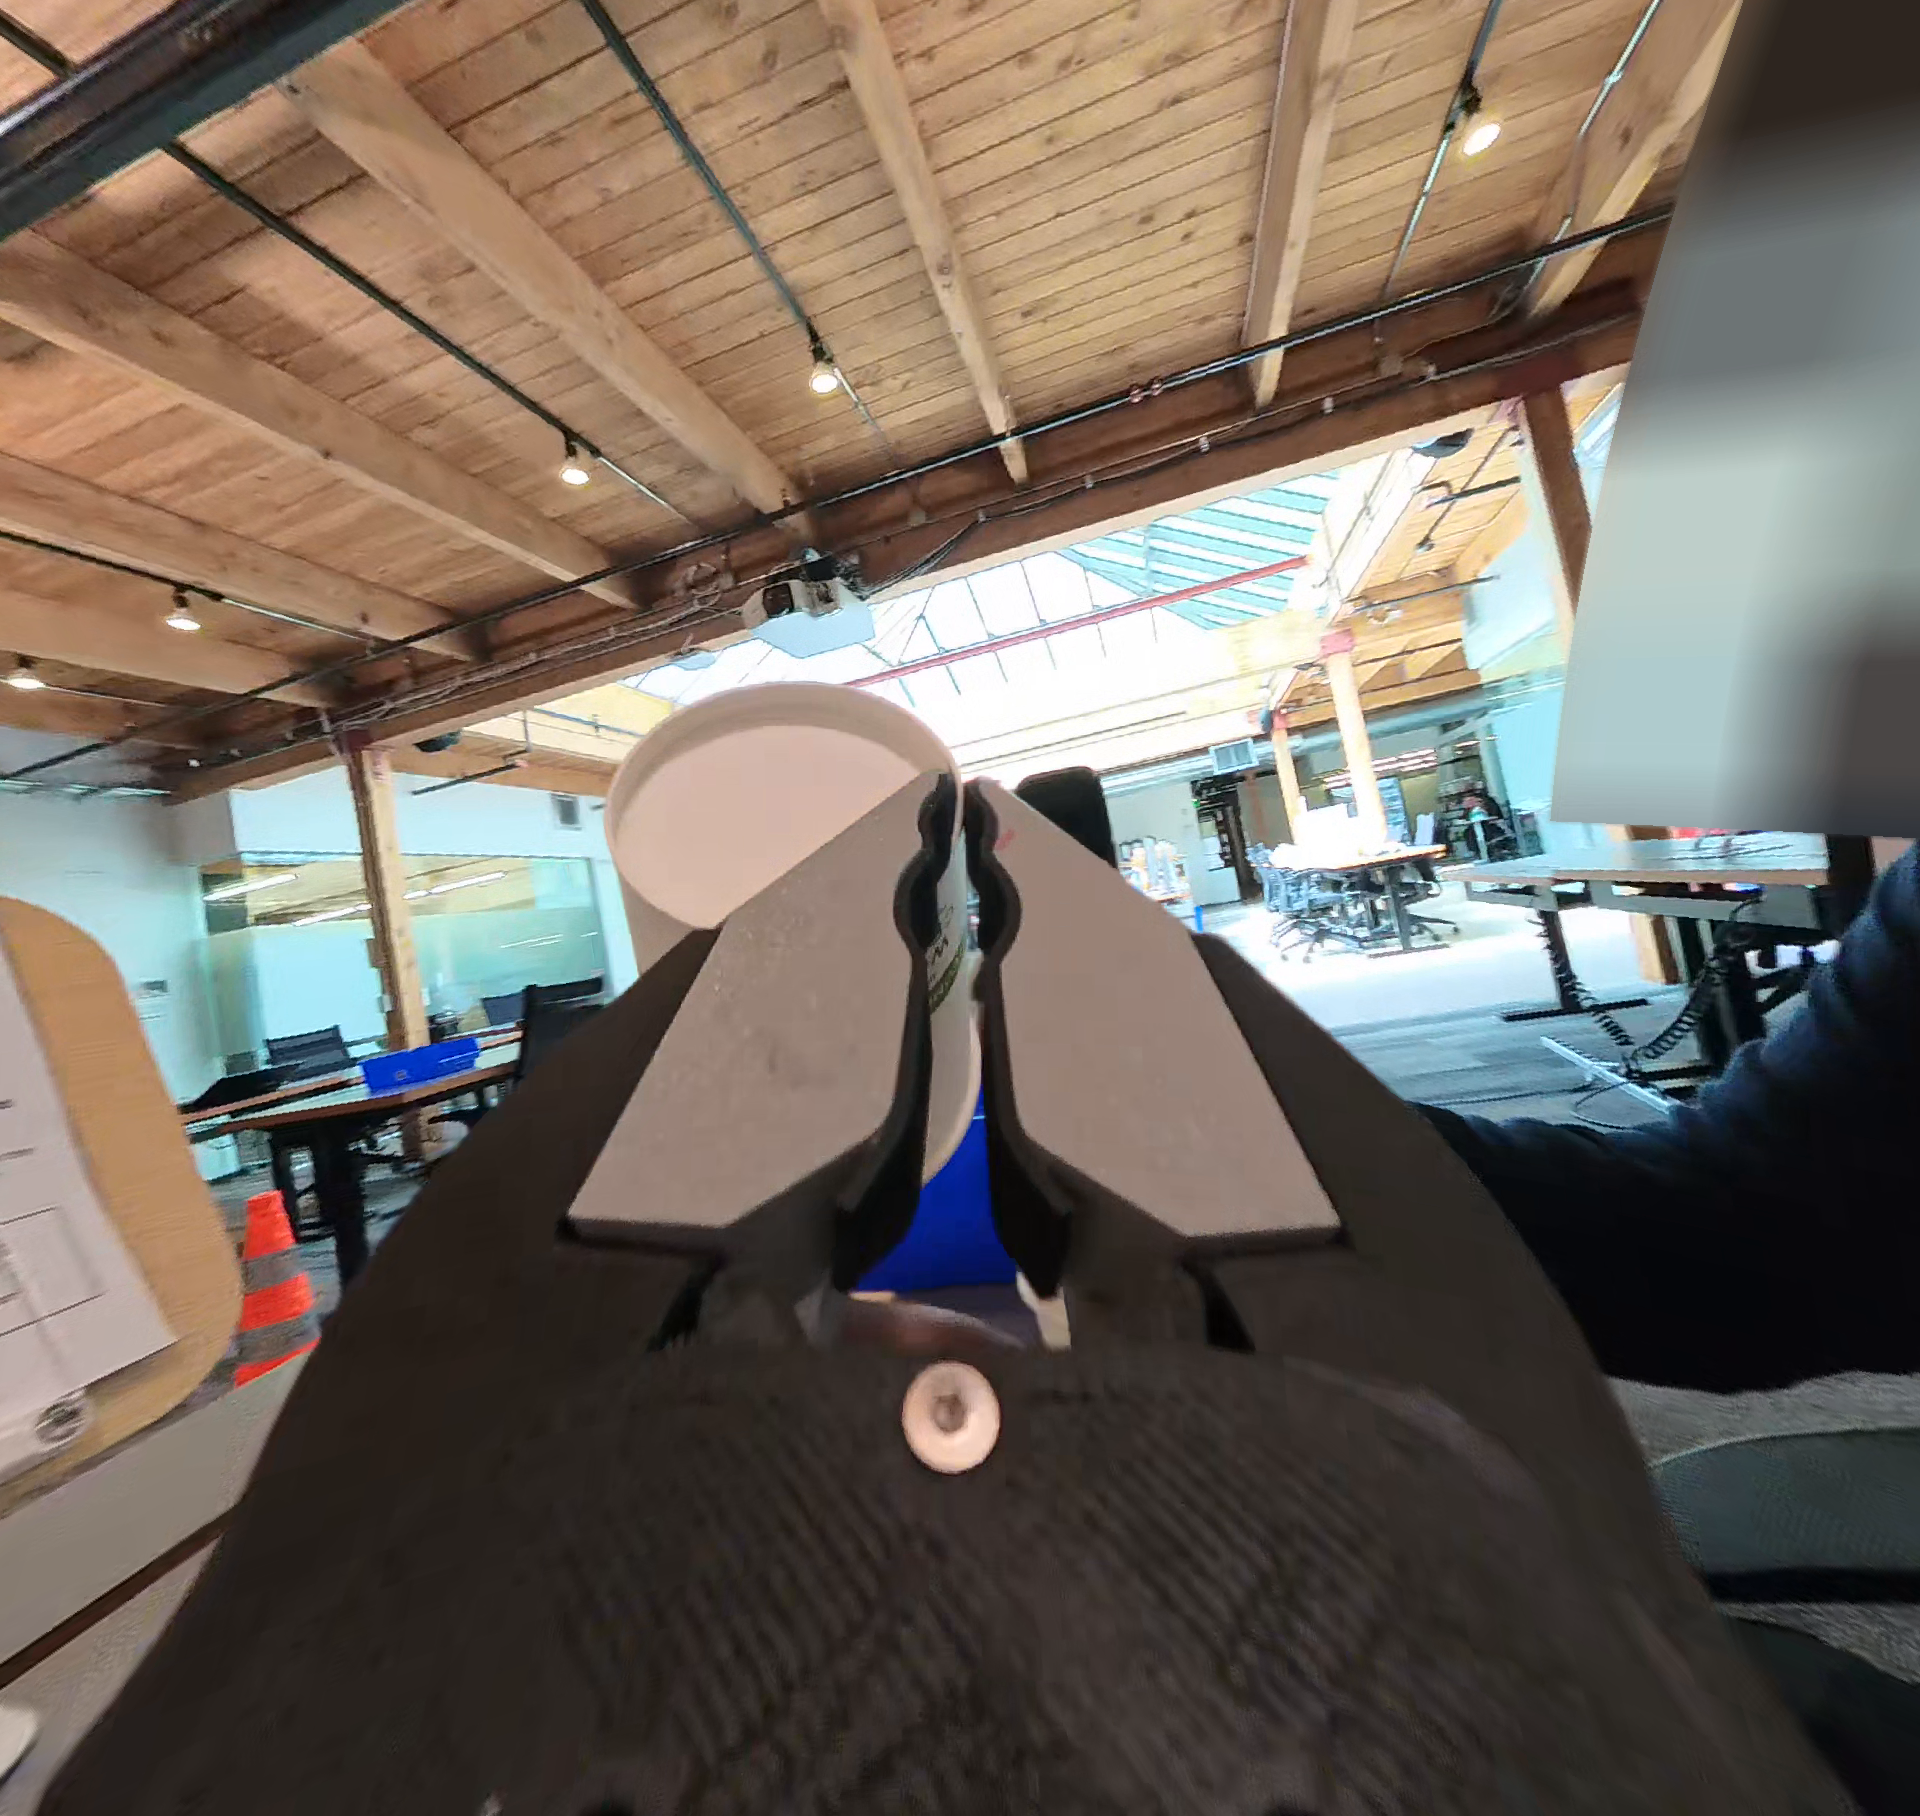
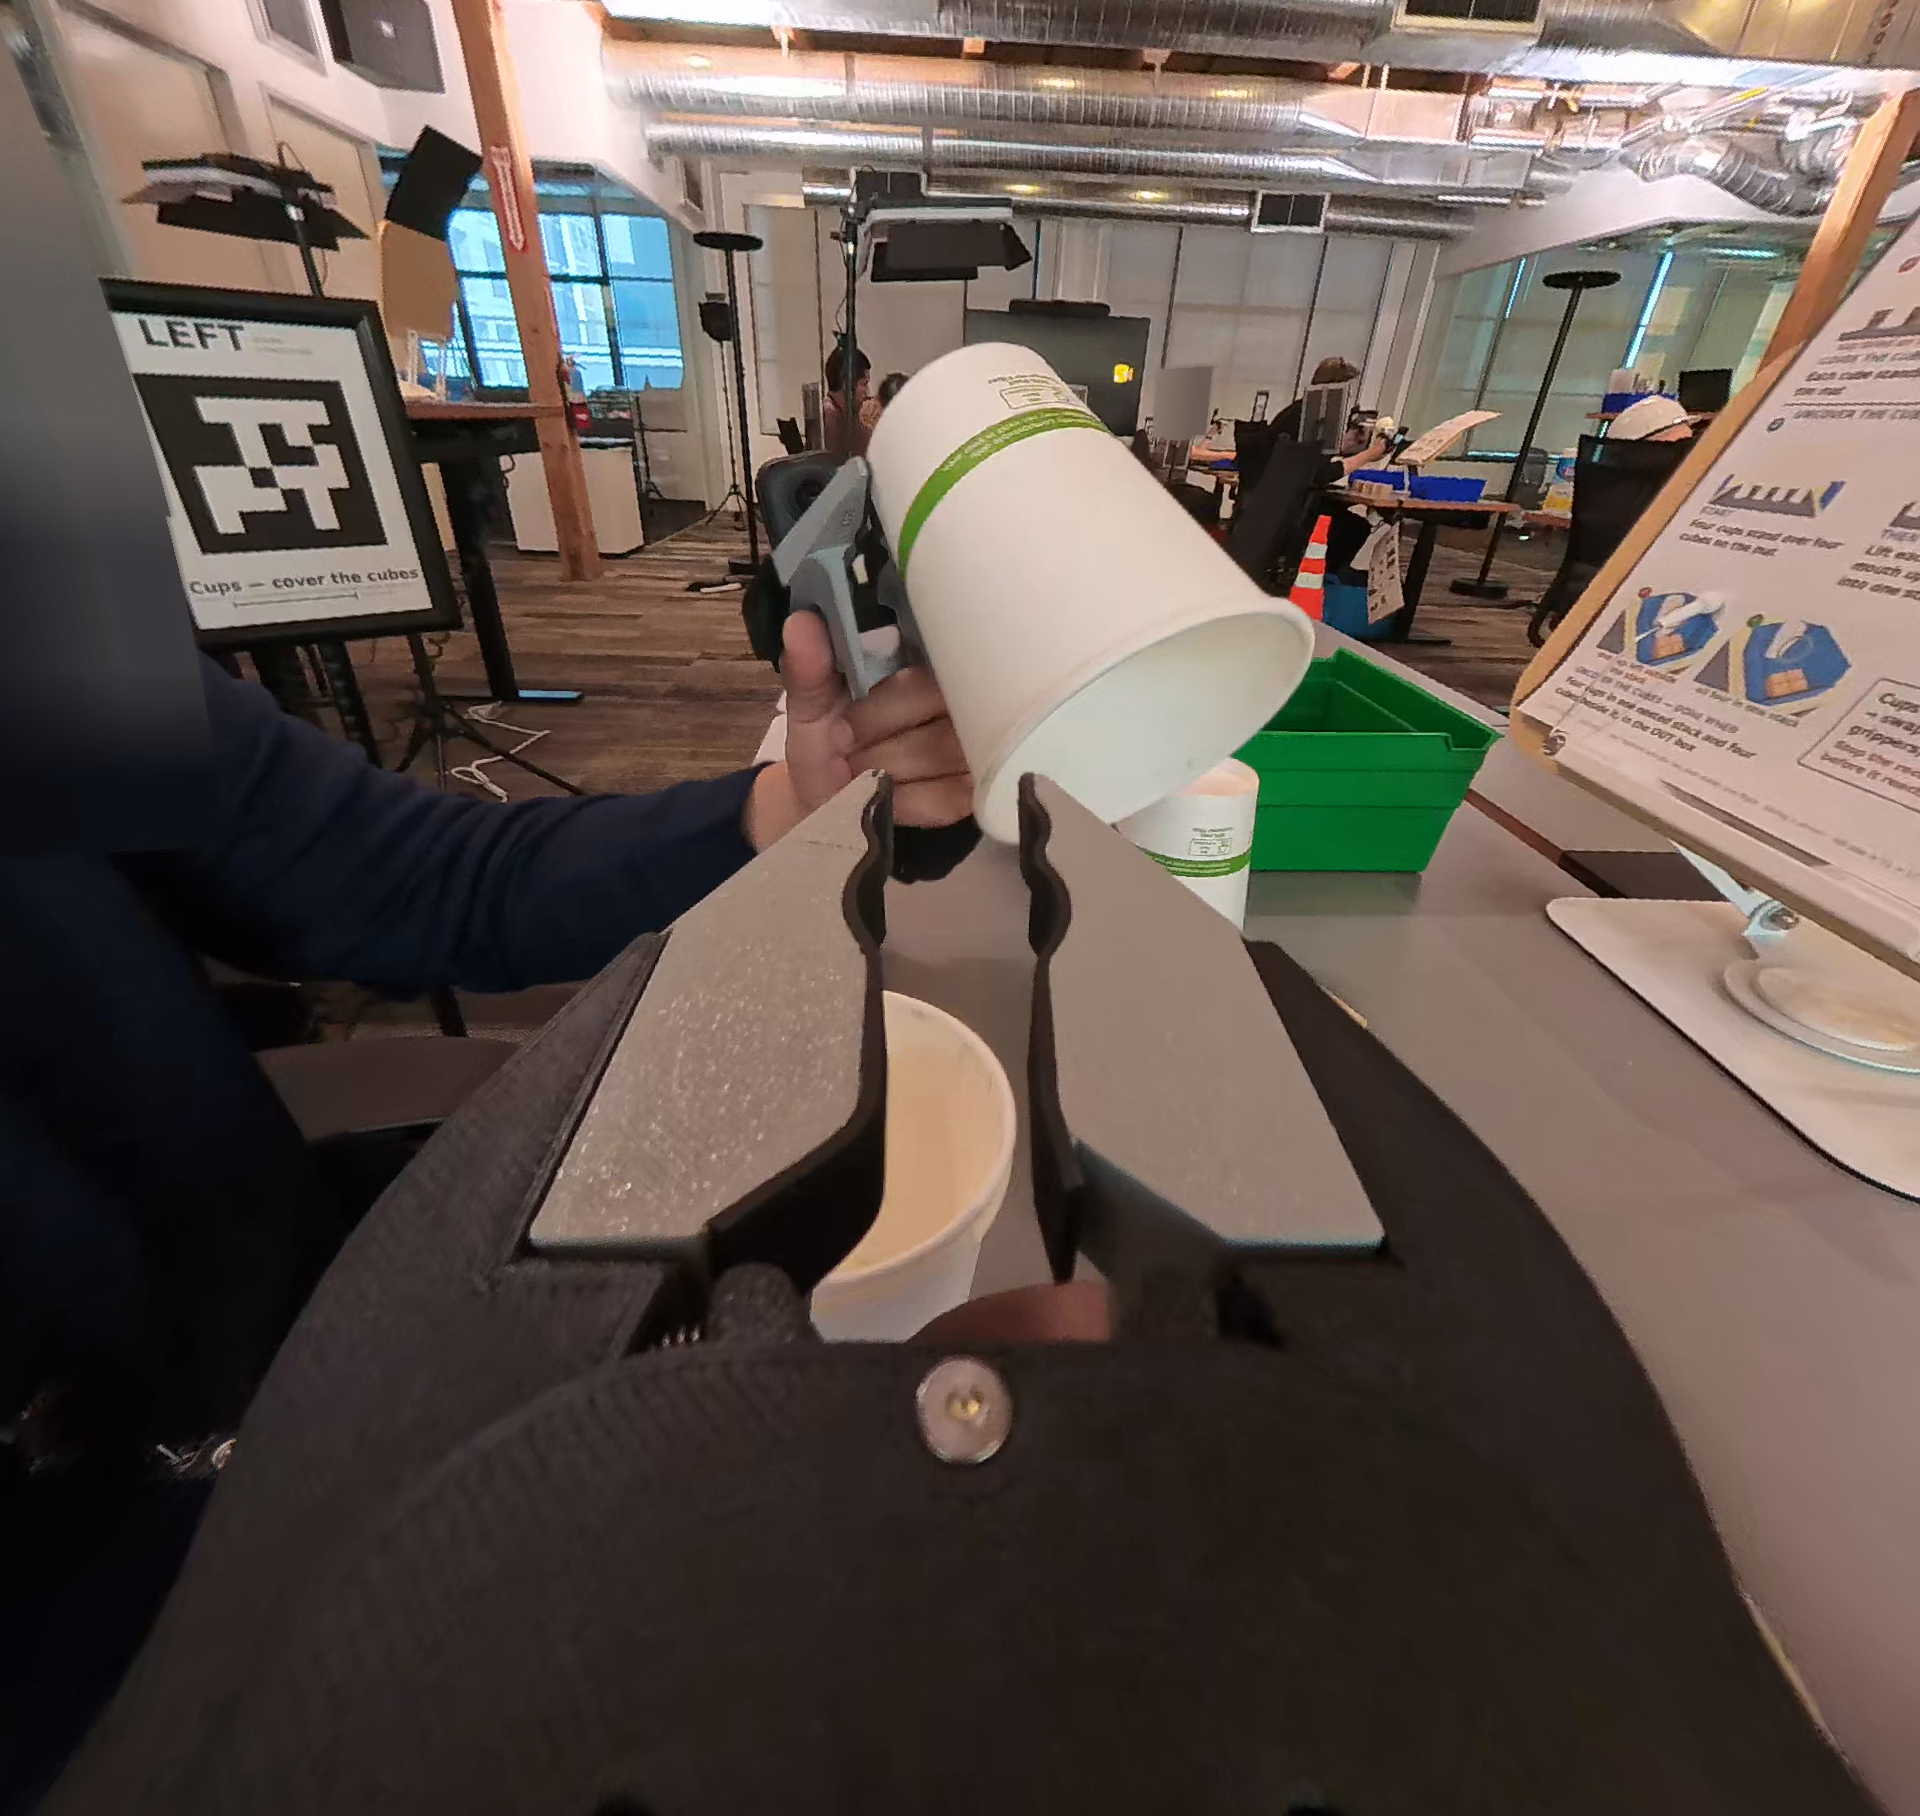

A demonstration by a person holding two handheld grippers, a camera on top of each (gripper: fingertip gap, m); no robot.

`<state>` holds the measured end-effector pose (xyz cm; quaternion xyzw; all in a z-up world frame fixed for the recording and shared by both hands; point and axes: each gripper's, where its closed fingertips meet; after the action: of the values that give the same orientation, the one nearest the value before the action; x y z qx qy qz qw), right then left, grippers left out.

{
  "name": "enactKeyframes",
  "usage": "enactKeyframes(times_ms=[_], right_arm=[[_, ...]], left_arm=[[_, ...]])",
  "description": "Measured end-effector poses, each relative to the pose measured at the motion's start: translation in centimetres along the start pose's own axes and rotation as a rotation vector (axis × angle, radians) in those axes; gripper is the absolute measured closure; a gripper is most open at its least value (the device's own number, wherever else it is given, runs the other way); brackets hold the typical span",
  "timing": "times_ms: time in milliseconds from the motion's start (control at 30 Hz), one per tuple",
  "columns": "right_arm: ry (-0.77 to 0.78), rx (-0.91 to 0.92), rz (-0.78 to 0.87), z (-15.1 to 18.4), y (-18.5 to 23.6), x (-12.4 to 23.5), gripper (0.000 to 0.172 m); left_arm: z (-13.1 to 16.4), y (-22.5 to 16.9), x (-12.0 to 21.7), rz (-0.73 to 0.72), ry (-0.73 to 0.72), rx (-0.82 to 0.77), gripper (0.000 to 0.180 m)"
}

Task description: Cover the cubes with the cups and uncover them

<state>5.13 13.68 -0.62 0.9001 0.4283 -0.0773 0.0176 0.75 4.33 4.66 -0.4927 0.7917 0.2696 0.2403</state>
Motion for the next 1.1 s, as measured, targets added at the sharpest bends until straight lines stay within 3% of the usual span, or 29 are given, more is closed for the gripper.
enactKeyframes(times_ms=[133, 300, 467, 633, 733, 933, 1100], right_arm=[[0.004, -0.006, 0.020, 0.5, -0.1, -1.2, 0.144], [-0.093, -0.021, -0.081, -1.3, 1.2, -0.8, 0.168], [-0.200, -0.012, -0.045, -3.3, 0.5, 0.6, 0.172], [-0.250, -0.024, -0.014, -4.2, -0.2, 1.4, 0.172], [-0.221, 0.021, 0.017, -3.9, -0.4, 1.4, 0.172], [-0.219, 0.094, -0.047, -4.4, 1.5, 1.6, 0.172], [-0.221, 0.169, -0.056, -5.0, 2.3, 2.7, 0.172]], left_arm=[[1.4, -2.0, -1.0, 0.071, 0.033, 0.003, 0.180], [2.0, -2.1, -0.9, 0.086, 0.073, 0.023, 0.180], [4.6, -1.6, -0.8, 0.057, 0.196, -0.027, 0.180], [9.7, -1.7, -0.1, 0.071, 0.473, -0.058, 0.180], [11.5, -2.7, 0.4, 0.122, 0.563, -0.084, 0.180], [10.2, -5.5, 0.9, 0.273, 0.527, 0.005, 0.180], [5.9, -6.4, 1.2, 0.353, 0.355, 0.138, 0.180]])
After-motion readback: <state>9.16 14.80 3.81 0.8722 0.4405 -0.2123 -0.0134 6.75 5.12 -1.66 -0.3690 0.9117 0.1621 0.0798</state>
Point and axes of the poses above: each gripper's, where its closed fingertips meet, x back along the fingers, z out of its underside, y = z × x across the jaws, and after that the axes turned 4 degrees about -y, right-handed
